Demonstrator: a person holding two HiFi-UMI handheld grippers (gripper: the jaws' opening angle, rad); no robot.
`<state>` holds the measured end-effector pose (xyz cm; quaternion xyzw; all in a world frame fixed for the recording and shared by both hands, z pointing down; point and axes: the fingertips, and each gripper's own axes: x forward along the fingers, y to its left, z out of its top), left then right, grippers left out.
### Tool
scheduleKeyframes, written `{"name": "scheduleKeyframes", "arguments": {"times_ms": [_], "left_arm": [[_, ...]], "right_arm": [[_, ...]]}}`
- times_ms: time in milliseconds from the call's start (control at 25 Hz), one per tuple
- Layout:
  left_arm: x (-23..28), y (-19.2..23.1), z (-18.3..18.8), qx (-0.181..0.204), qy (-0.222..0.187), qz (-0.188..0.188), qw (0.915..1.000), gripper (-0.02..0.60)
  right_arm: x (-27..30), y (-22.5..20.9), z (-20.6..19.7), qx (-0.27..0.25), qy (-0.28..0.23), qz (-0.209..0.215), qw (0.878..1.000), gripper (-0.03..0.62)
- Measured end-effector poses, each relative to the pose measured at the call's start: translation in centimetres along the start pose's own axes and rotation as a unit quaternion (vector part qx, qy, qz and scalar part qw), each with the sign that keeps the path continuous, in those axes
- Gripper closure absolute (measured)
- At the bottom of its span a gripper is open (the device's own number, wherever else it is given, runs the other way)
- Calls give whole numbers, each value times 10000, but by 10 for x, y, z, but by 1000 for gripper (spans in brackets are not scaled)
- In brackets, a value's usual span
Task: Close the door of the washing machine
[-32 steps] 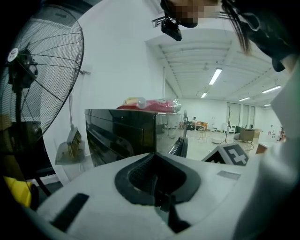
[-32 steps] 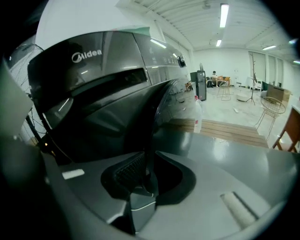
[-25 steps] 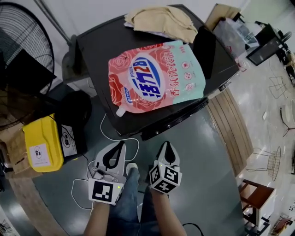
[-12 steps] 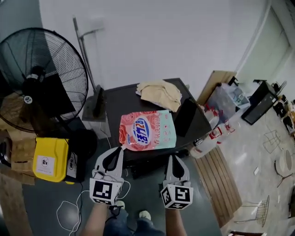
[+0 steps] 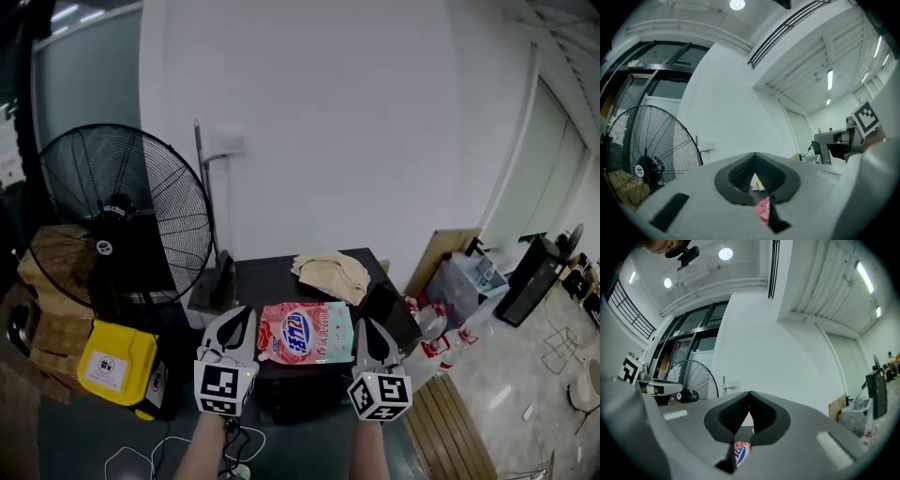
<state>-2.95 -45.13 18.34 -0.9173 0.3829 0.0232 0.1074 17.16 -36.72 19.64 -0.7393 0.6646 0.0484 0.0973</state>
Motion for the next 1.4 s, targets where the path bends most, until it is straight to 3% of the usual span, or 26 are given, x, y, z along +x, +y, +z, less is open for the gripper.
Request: {"name": "scheduleKeyframes", "arguments": {"times_ms": [400,1400], "left_arm": [[-9,8,0,-80,74,243,9996,574],[-20,0,-7,-41,163,209,9996,574]], "right_arm": [[3,6,0,110,-1,40,9999,586],[-1,13,-6,104,79,14,9999,585]]}}
